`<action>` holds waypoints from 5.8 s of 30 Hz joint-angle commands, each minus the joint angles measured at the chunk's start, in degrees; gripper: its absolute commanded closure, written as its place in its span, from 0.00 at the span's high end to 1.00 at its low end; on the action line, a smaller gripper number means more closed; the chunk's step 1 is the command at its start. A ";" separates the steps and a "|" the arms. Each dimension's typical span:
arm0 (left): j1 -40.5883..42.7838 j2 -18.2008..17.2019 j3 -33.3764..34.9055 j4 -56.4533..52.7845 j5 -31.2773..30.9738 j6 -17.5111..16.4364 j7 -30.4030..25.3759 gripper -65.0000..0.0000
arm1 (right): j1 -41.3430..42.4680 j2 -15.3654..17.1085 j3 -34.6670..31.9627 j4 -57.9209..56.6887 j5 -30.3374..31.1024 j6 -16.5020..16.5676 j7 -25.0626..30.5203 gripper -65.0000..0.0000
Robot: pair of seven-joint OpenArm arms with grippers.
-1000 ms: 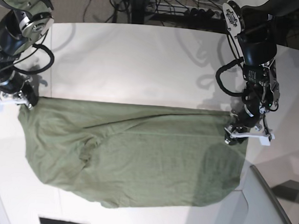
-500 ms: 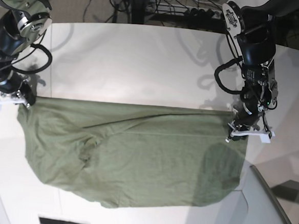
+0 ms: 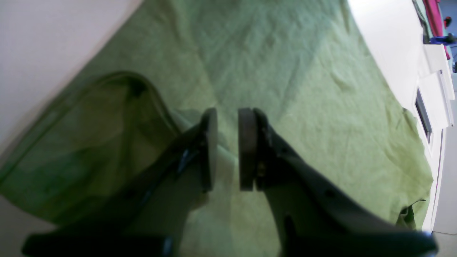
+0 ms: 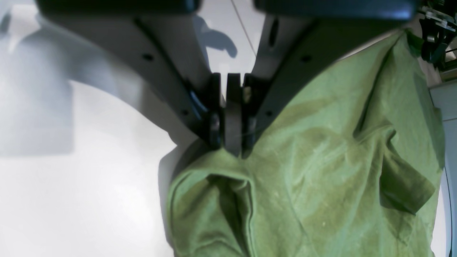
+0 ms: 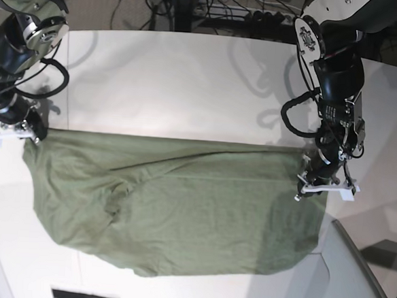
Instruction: Layout the t-shirt on the table in an organized manner, then fold the t-shirt properly
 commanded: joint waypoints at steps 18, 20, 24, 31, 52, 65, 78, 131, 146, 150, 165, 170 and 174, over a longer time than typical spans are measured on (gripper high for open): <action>19.56 -4.37 -1.46 25.39 -0.75 -0.68 4.71 0.74 | 1.27 0.95 -0.28 0.60 0.43 0.37 0.39 0.00; 19.74 -3.93 -4.19 23.72 -0.75 -0.77 4.71 0.85 | 1.27 0.95 -0.28 0.60 0.43 0.37 0.39 0.00; 17.45 -4.02 -7.97 17.30 -0.67 -0.85 4.71 0.69 | 1.27 0.95 -0.28 0.60 0.43 0.37 0.39 0.00; 15.52 -4.37 -4.27 9.39 -0.49 -0.85 -2.15 0.56 | 1.27 0.95 -0.28 0.60 0.43 0.37 0.39 0.00; 9.54 -4.19 0.47 3.15 -0.49 -0.85 -5.05 0.56 | 1.27 0.95 -0.28 0.60 0.43 0.37 0.39 0.00; 8.75 -3.93 0.47 3.06 -0.49 -0.85 -5.05 0.56 | 1.27 0.95 -0.28 0.60 0.43 0.37 0.39 0.00; 6.82 -4.28 0.39 -2.65 -0.49 -0.85 -5.23 0.41 | 1.27 0.95 -0.28 0.60 0.43 0.37 0.39 0.00; 7.87 -5.51 -4.45 23.37 -0.93 1.08 16.40 0.00 | 3.73 1.74 -8.63 27.15 0.51 6.39 -18.07 0.00; 19.56 -5.16 -4.36 23.90 -0.84 0.82 16.22 0.00 | -7.52 1.65 -8.28 26.62 0.51 6.39 -17.99 0.00; 23.08 -5.42 -2.25 24.87 -0.58 0.82 16.05 0.00 | -11.30 1.65 -8.28 27.15 1.30 6.39 -18.07 0.00; 35.92 -5.25 -0.85 35.15 -0.49 0.82 11.39 0.00 | -22.73 1.65 -8.28 27.32 7.99 6.39 -17.81 0.00; 37.76 -5.07 -0.76 35.06 -0.40 0.82 11.12 0.00 | -25.19 0.68 -8.28 33.13 7.99 6.39 -17.81 0.00; 38.73 -4.90 0.65 35.15 -0.40 0.82 10.95 0.00 | -26.86 -0.11 -8.28 35.94 7.99 6.39 -18.07 0.00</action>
